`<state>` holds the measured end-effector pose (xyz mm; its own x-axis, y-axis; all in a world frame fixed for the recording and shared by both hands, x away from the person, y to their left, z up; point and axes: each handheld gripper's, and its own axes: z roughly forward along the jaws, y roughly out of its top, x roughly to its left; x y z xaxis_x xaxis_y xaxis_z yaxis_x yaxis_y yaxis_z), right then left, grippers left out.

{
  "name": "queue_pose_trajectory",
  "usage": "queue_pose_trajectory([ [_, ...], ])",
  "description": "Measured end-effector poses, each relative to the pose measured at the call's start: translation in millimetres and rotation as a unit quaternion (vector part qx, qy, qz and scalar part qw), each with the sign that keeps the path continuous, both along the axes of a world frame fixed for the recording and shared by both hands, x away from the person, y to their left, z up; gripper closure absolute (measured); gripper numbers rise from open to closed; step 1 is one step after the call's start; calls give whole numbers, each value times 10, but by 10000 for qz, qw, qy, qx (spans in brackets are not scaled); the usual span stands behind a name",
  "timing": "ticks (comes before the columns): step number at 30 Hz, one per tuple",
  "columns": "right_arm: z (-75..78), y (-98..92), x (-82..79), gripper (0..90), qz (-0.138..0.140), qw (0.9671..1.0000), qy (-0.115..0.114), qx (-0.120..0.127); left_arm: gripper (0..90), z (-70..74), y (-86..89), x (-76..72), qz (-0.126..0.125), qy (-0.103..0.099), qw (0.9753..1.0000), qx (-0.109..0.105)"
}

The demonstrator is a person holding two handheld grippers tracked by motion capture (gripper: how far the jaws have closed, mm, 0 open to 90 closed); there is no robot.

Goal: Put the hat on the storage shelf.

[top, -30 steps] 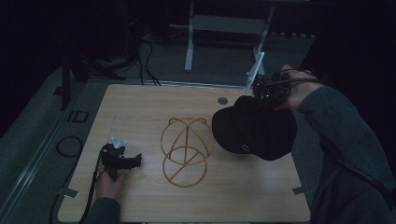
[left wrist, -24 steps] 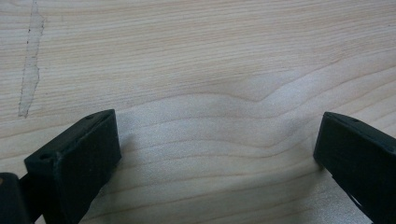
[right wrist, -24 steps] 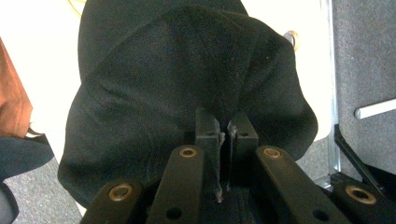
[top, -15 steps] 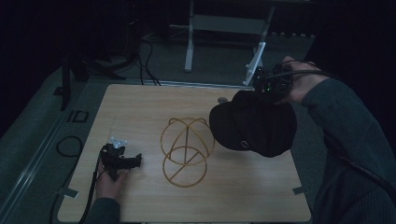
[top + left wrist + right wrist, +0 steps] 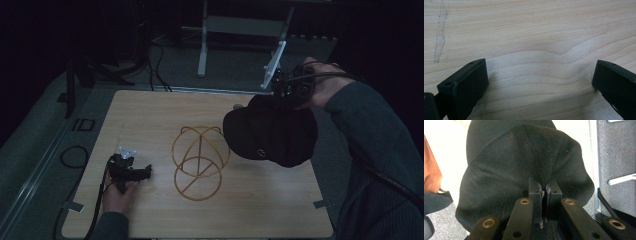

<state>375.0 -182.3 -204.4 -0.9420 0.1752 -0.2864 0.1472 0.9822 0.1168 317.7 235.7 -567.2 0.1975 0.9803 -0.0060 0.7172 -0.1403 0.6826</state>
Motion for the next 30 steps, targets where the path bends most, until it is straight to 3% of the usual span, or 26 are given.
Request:
queue_pose_trajectory([
  [16,65,45,-16,858,119,9997,-17,201,1,0,-1,1,3,-4,10000,-3],
  [30,215,87,-67,858,166,9992,-199,289,1,1,1,0,-4,1,10000,1],
])
